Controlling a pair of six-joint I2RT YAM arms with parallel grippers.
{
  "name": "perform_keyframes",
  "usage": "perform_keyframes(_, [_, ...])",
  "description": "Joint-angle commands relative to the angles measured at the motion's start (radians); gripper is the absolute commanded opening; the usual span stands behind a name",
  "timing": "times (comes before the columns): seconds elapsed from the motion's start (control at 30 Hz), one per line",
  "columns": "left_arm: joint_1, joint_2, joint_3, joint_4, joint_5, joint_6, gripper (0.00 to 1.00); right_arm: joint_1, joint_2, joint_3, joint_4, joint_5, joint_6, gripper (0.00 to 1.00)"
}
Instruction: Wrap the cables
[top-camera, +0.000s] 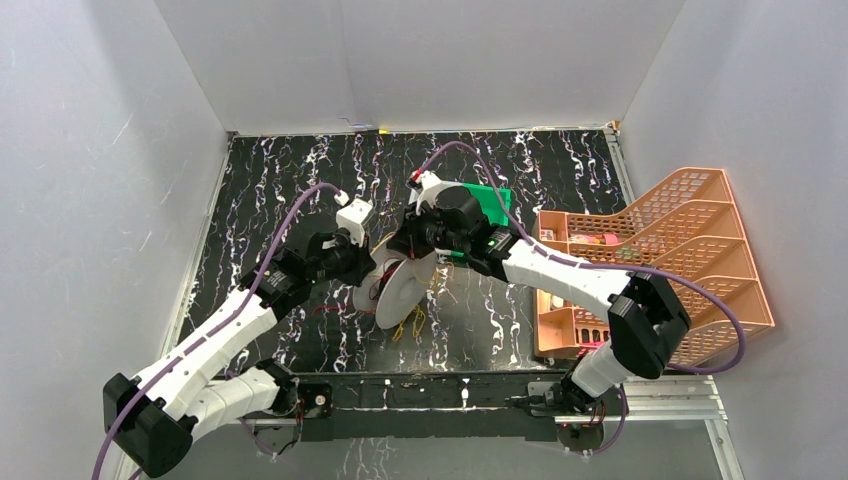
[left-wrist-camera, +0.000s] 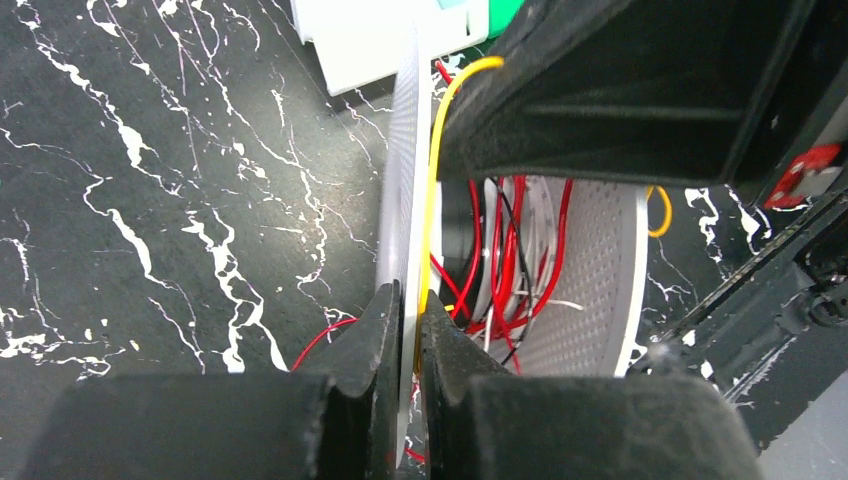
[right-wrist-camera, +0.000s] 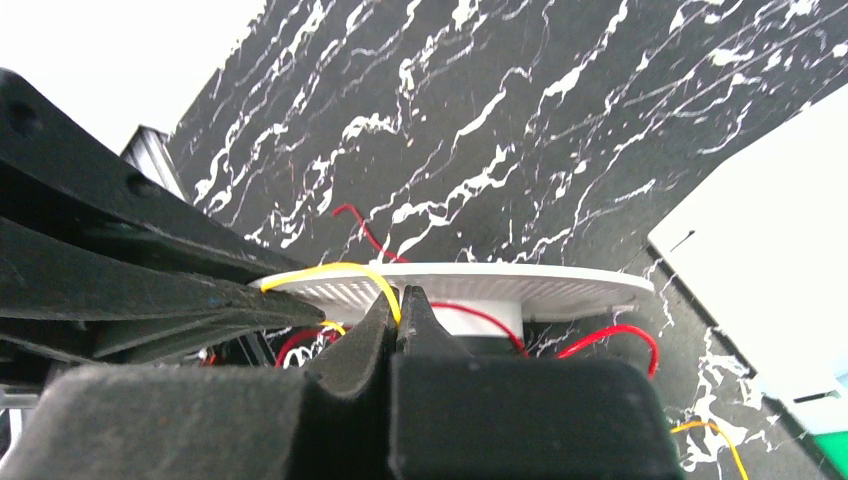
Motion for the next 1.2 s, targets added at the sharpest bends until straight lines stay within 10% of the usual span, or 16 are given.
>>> perform_keyframes(0.0, [0.007, 0.008, -0.003, -0.017, -0.008, -0.024, 0.00, 0.004, -0.022, -0.023, -0.003, 0.009, 0.009, 0.00])
perform_keyframes(0.73, [0.007, -0.084, -0.002, -0.016, -0.055, -0.042, 0.00, -0.048, -0.180, -0.149, -0.161, 0.406, -0.174, 0.19])
perform_keyframes(1.17, [0.007, -0.152, 0.112, -0.113, -0.073, -0.100, 0.00, -0.080, -0.133, -0.254, -0.082, 0.358, -0.120, 0.18])
